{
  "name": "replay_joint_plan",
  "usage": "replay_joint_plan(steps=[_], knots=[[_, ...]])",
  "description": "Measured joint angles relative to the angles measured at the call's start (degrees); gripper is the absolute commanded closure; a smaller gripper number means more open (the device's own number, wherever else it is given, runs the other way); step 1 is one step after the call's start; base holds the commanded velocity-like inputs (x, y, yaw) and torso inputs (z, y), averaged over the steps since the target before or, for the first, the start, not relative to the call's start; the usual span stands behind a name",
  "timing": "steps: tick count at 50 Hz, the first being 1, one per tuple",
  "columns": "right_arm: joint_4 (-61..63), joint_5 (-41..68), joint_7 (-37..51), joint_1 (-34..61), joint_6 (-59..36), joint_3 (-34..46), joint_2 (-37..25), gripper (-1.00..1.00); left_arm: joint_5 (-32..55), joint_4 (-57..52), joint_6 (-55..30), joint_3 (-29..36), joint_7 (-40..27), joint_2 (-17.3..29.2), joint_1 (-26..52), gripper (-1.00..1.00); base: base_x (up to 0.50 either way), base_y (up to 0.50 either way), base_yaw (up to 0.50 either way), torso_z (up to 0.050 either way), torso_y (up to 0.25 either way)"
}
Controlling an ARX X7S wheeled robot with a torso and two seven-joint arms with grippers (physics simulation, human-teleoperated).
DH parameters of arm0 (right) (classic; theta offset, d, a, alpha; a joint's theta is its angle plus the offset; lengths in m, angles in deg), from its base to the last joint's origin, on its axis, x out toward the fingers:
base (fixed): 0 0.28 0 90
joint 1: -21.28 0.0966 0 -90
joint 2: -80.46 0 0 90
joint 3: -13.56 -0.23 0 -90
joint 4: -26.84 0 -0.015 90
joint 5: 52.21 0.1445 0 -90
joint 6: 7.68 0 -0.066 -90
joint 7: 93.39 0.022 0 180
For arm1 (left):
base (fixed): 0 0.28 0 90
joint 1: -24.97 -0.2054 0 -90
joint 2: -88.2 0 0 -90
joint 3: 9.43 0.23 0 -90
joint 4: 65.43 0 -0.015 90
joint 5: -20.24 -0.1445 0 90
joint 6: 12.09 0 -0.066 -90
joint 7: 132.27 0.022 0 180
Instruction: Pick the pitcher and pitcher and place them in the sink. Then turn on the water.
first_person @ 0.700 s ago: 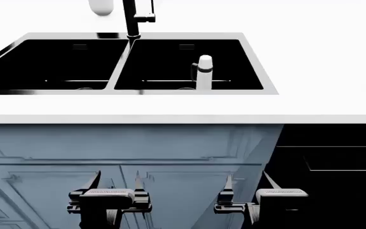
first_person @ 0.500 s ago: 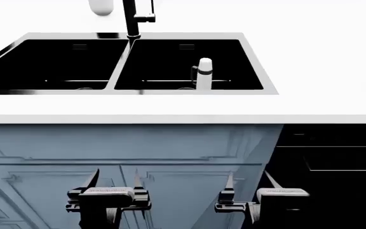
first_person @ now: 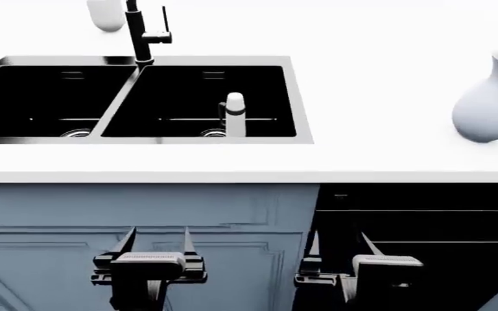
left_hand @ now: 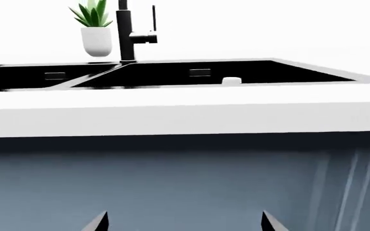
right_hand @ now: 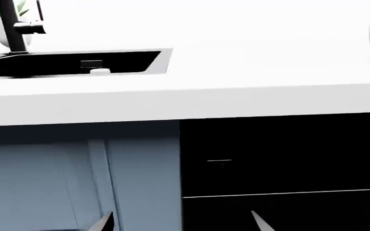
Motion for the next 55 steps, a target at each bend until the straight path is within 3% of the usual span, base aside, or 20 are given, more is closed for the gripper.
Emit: replay_joint_plan(steps=[55], knots=[[-1.20,4.10,3.75,0.34,0.74,3.96,-3.17,-1.00,3.08,0.70,0.30,4.48,-3.31,3.32,0.28,-1.00,0.00,-0.50,0.00,0.050,0.027]])
